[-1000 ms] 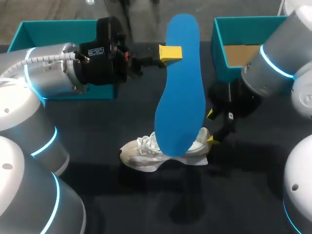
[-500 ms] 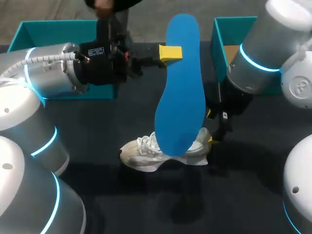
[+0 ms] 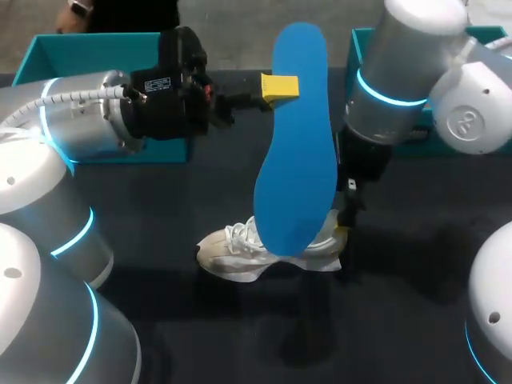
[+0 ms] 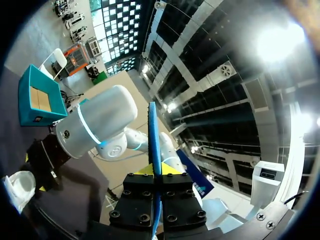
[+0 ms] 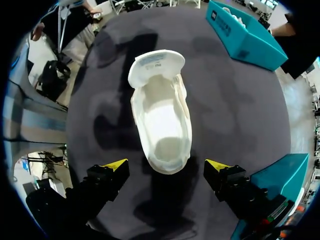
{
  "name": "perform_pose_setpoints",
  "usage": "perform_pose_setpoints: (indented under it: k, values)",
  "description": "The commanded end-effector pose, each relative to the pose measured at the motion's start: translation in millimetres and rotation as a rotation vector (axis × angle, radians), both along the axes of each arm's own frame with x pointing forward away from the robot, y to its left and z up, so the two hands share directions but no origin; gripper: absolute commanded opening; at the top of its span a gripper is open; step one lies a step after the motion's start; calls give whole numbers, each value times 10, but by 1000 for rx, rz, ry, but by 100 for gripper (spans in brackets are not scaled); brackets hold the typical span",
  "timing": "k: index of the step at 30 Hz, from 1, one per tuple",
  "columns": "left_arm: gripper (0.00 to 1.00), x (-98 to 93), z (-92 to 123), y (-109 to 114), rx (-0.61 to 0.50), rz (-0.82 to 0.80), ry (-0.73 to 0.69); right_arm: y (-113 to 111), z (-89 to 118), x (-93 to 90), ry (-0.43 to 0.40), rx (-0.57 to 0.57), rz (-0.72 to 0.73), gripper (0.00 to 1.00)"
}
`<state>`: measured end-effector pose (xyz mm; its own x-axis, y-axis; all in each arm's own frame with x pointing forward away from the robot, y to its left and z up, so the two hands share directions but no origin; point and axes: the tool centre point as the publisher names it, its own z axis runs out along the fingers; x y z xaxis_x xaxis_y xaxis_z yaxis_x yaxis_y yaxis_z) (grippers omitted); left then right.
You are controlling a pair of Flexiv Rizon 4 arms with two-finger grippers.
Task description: Take the shoe out of the shoebox, open the shoe tongue, remove and reinsert the insole, then place the shoe into the shoebox
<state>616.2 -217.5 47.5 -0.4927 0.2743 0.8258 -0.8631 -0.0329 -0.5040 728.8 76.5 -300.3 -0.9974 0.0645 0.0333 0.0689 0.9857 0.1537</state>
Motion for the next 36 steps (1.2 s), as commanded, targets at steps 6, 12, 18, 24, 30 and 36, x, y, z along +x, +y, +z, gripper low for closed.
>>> perform_pose_setpoints:
  k: [6,12,18,24,30,36]
  values:
    - [0,-3,-3,-20,-1,2,0,63,35,-49,-5,-16,-3,100]
    - [0,-3,-3,-20,-1,2,0,66,45,-62,27,-27,-22,100]
    - [0,-3,-3,-20,-1,2,0,66,45,-62,27,-27,-22,100]
    - [0,-3,-3,-20,-1,2,0,66,45,-62,27,-27,-22,100]
    - [0,-3,-3,-20,-1,2,0,66,45,-62,27,-27,-22,100]
    - [0,-3,-3,-20,-1,2,0,66,45,-62,27,-27,-22,100]
